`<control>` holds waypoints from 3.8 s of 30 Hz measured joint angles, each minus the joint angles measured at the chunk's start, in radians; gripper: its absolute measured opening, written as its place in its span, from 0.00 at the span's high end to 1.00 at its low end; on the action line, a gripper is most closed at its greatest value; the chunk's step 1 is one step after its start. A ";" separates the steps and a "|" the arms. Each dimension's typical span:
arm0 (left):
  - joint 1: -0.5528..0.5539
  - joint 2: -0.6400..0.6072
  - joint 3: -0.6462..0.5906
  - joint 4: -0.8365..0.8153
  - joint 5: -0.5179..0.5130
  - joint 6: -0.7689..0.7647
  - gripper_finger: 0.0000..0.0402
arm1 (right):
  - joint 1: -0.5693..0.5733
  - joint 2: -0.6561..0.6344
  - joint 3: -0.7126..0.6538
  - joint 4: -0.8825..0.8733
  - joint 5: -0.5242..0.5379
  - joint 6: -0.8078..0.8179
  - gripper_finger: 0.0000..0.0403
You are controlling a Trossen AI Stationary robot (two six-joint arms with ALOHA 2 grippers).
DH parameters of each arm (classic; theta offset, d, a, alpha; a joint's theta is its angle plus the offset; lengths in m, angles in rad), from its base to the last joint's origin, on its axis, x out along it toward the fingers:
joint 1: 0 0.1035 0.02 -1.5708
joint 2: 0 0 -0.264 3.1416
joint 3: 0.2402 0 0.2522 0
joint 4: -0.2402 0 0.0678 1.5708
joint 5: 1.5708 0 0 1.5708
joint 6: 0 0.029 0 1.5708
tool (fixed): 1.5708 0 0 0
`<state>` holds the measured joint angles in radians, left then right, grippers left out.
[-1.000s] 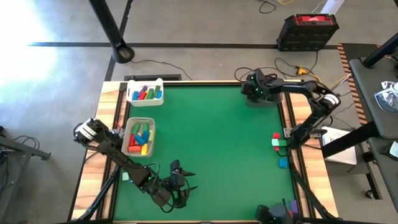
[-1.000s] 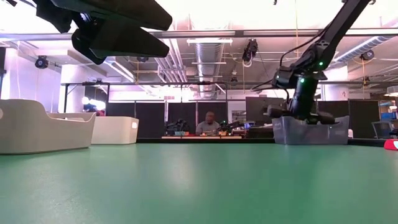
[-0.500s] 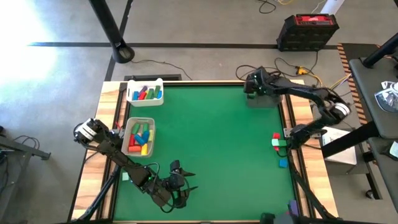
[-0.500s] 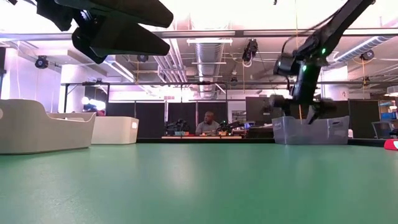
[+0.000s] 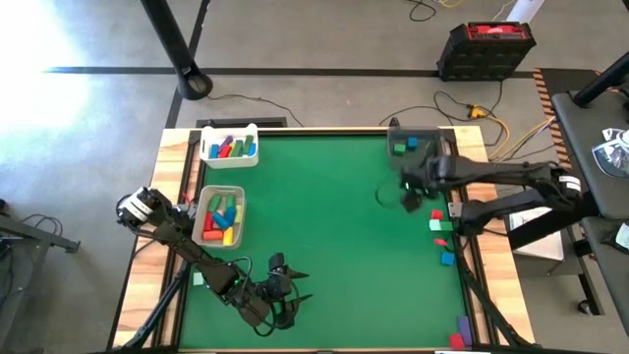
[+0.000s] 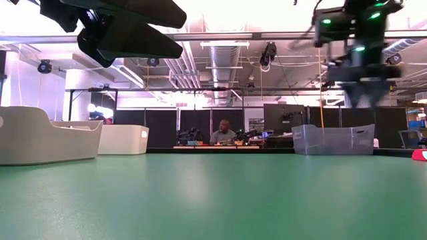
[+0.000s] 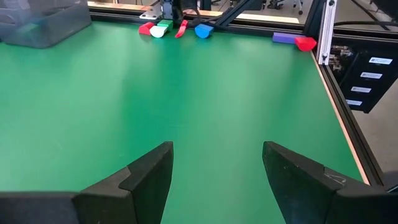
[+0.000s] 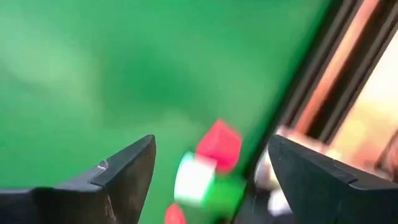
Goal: Sort blocks by size
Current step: Put the green half circle block into the black bin, then put the red half circle block into the black bin
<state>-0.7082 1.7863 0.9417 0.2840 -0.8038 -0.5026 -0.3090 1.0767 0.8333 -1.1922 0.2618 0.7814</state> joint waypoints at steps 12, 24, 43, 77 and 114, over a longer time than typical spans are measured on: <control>0.003 0.000 -0.003 0.009 -0.002 0.014 0.42 | 0.296 0.102 -0.059 -0.135 -0.270 0.333 0.32; 0.003 0.000 -0.003 0.011 -0.002 0.016 0.42 | 0.295 0.447 -0.059 -0.150 -0.312 -0.012 0.51; 0.003 0.000 -0.004 0.006 -0.002 0.016 0.42 | 0.292 0.736 -0.078 -0.148 -0.303 -0.194 0.97; 0.003 0.000 -0.004 0.010 -0.002 0.012 0.42 | 0.028 0.375 -0.064 -0.090 -0.218 -0.021 0.53; -0.002 0.000 -0.004 0.015 0.002 0.010 0.42 | -0.263 0.422 -0.138 0.095 -0.457 -0.279 0.48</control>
<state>-0.7101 1.7863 0.9375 0.2993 -0.8021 -0.4921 -0.5724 1.4985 0.6951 -1.0973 -0.1950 0.5027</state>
